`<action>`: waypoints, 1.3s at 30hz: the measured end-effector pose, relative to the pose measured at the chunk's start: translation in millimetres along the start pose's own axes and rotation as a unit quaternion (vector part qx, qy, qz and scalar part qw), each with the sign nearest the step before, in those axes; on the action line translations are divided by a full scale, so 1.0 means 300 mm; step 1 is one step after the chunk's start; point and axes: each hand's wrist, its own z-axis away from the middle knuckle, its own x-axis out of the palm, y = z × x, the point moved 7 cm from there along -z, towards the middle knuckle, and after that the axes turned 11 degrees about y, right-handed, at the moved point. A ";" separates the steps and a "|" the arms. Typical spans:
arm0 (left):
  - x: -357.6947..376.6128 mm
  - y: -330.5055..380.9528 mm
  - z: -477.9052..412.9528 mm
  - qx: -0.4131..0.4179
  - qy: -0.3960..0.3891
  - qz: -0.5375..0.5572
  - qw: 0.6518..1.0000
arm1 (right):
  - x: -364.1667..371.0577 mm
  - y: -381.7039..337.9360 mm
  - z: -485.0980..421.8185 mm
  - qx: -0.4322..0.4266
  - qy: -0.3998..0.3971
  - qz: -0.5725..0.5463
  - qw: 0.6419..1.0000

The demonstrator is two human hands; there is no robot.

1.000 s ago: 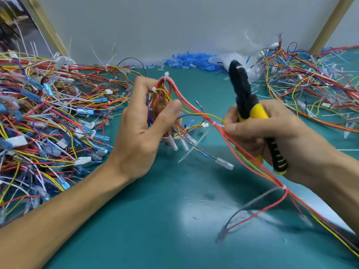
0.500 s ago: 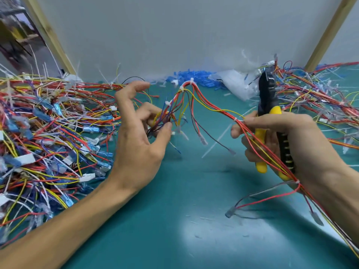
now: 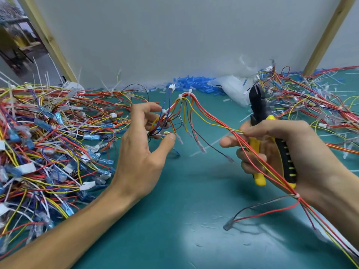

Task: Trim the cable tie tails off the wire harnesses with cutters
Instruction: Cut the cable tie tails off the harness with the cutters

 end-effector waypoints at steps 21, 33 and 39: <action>-0.042 0.140 0.009 0.206 0.058 -0.169 0.962 | -0.120 -0.068 0.037 -0.337 0.283 0.102 0.892; 0.031 0.244 0.103 0.385 -0.031 -0.169 0.907 | -0.033 -0.082 0.072 -0.387 0.252 0.146 0.875; 0.053 0.232 0.124 0.366 -0.119 -0.102 0.917 | -0.044 -0.082 0.064 -0.375 0.234 0.094 0.892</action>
